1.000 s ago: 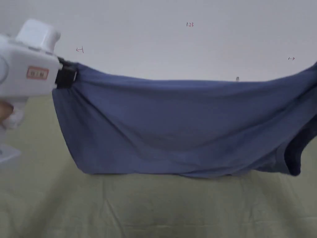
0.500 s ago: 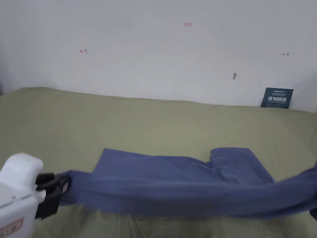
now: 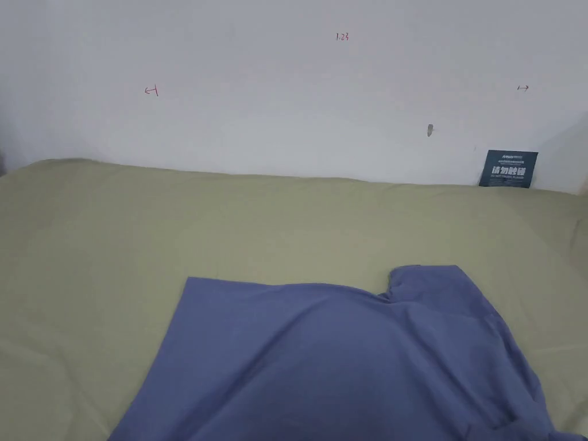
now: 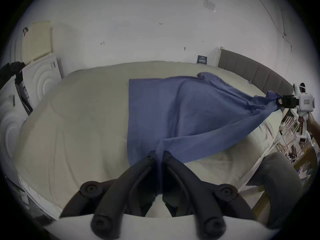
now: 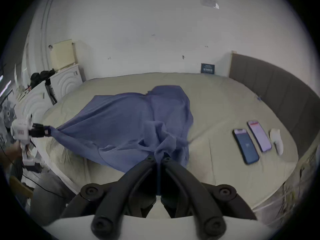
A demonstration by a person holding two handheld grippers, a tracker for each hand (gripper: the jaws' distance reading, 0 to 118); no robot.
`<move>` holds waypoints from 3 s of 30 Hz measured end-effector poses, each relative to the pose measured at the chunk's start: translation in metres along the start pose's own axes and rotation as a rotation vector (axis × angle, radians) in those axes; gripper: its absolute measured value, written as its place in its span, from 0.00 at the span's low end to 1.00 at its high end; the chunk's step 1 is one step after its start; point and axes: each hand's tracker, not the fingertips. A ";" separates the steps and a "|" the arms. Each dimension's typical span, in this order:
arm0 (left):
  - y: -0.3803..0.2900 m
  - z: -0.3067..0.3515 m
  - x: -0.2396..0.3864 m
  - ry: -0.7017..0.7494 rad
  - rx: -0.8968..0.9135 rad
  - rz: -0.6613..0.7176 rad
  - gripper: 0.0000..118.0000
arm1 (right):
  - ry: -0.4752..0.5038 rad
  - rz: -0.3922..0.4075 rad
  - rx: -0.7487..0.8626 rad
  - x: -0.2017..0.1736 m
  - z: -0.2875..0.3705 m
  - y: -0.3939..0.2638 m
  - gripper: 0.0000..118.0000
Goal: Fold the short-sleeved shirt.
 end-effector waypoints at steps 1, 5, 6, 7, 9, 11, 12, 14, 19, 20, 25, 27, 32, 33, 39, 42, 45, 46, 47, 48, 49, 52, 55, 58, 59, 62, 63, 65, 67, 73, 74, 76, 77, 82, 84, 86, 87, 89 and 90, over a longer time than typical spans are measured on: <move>-0.004 -0.002 0.002 -0.001 -0.005 -0.001 0.05 | -0.002 -0.032 -0.013 0.003 -0.001 -0.006 0.01; -0.017 -0.008 0.001 0.014 -0.024 0.048 0.34 | -0.035 -0.112 -0.054 0.007 -0.001 -0.024 0.07; -0.021 -0.008 -0.001 0.032 -0.039 0.075 0.56 | -0.054 -0.131 -0.055 0.009 0.001 -0.027 0.20; -0.026 -0.008 -0.005 0.035 -0.053 0.118 0.78 | -0.065 -0.145 -0.059 0.013 0.003 -0.030 0.52; -0.035 0.001 -0.011 0.053 -0.033 0.202 0.82 | -0.085 -0.189 -0.057 0.022 0.010 -0.034 0.85; -0.037 0.012 -0.017 0.070 -0.019 0.295 0.82 | -0.146 -0.193 -0.008 0.026 0.024 -0.033 0.83; -0.036 0.019 -0.018 0.087 -0.004 0.315 0.82 | -0.152 -0.193 -0.004 0.027 0.029 -0.030 0.83; -0.025 0.035 -0.012 0.119 0.057 0.311 0.81 | -0.164 -0.189 0.037 0.030 0.039 -0.023 0.83; 0.019 0.074 0.027 0.143 0.235 0.213 0.78 | -0.145 -0.108 0.229 -0.003 0.066 0.012 0.83; 0.027 0.081 0.037 0.149 0.265 0.187 0.72 | -0.156 -0.074 0.248 -0.013 0.070 0.019 0.83; 0.043 0.106 0.083 0.164 0.365 0.124 0.04 | -0.180 0.089 0.335 -0.059 0.087 0.035 0.15; 0.041 0.109 0.093 0.134 0.349 0.123 0.00 | -0.226 0.112 0.354 -0.072 0.091 0.032 0.01; 0.012 0.100 0.095 0.134 0.252 0.161 0.00 | -0.198 0.084 0.323 -0.086 0.084 0.006 0.00; 0.007 0.097 0.094 0.128 0.220 0.184 0.00 | -0.187 0.080 0.280 -0.088 0.080 0.000 0.00; -0.014 0.074 0.063 0.134 0.035 0.236 0.11 | -0.133 0.032 0.173 -0.091 0.062 -0.022 0.00; -0.023 0.053 0.034 0.050 -0.018 0.291 0.84 | -0.119 0.032 0.147 -0.091 0.055 -0.021 0.00; -0.028 0.037 0.019 0.052 -0.055 0.298 0.85 | -0.112 0.041 0.134 -0.092 0.050 -0.018 0.00; -0.028 0.030 0.017 0.060 -0.082 0.280 0.85 | -0.113 0.043 0.132 -0.091 0.048 -0.018 0.00; -0.029 0.021 0.015 0.084 -0.104 0.248 0.85 | -0.116 0.042 0.129 -0.090 0.046 -0.017 0.00; -0.030 0.018 0.019 0.097 -0.118 0.225 0.85 | -0.117 0.041 0.124 -0.088 0.044 -0.017 0.00; -0.029 0.009 0.020 0.110 -0.144 0.194 0.85 | -0.120 0.039 0.117 -0.086 0.042 -0.017 0.00; -0.028 -0.006 0.023 0.126 -0.153 0.157 0.81 | -0.134 0.033 0.093 -0.079 0.034 -0.020 0.00; -0.023 -0.019 0.025 0.144 -0.159 0.126 0.32 | -0.172 -0.010 0.052 -0.065 0.027 -0.027 0.00; -0.023 -0.020 0.026 0.141 -0.139 0.133 0.09 | -0.224 -0.079 -0.001 -0.046 0.020 -0.037 0.00; -0.022 -0.021 0.026 0.131 -0.135 0.146 0.09 | -0.213 -0.090 -0.040 -0.039 0.016 -0.040 0.07; -0.021 -0.020 0.026 0.130 -0.126 0.150 0.09 | -0.192 -0.107 -0.205 -0.019 -0.002 -0.049 0.73; -0.021 -0.021 0.024 0.128 -0.118 0.157 0.09 | -0.186 -0.114 -0.188 -0.016 -0.007 -0.052 0.71; -0.019 -0.022 0.021 0.124 -0.116 0.180 0.09 | -0.178 -0.137 -0.203 -0.015 -0.016 -0.055 0.70; -0.019 -0.022 0.017 0.120 -0.113 0.199 0.09 | -0.201 -0.097 -0.220 -0.020 -0.028 -0.057 0.70; -0.017 -0.018 0.029 0.120 -0.113 0.202 0.08 | -0.232 -0.040 -0.270 -0.013 -0.057 -0.050 0.01; -0.017 -0.017 0.029 0.114 -0.112 0.211 0.08 | -0.253 -0.047 -0.261 -0.012 -0.054 -0.049 0.01; -0.018 -0.016 0.027 0.111 -0.109 0.216 0.07 | -0.205 -0.063 -0.277 -0.009 -0.047 -0.044 0.01; -0.019 -0.016 0.026 0.112 -0.109 0.216 0.07 | -0.213 -0.050 -0.265 -0.010 -0.046 -0.039 0.01; -0.015 -0.011 0.024 0.107 -0.107 0.228 0.07 | -0.212 -0.007 -0.208 -0.011 -0.035 -0.022 0.01; -0.008 -0.009 0.023 0.100 -0.098 0.229 0.07 | -0.195 -0.013 -0.187 -0.010 -0.035 -0.011 0.01; 0.001 -0.006 0.021 0.093 -0.085 0.232 0.07 | -0.181 -0.012 -0.162 -0.009 -0.035 0.000 0.01; 0.008 -0.003 0.019 0.086 -0.075 0.240 0.07 | -0.180 0.008 -0.150 -0.010 -0.035 0.009 0.01; 0.022 -0.002 0.013 0.072 -0.058 0.249 0.07 | -0.177 0.049 -0.133 -0.012 -0.038 0.025 0.01; 0.032 -0.002 0.011 0.072 -0.053 0.251 0.07 | -0.177 0.064 -0.121 -0.012 -0.040 0.035 0.01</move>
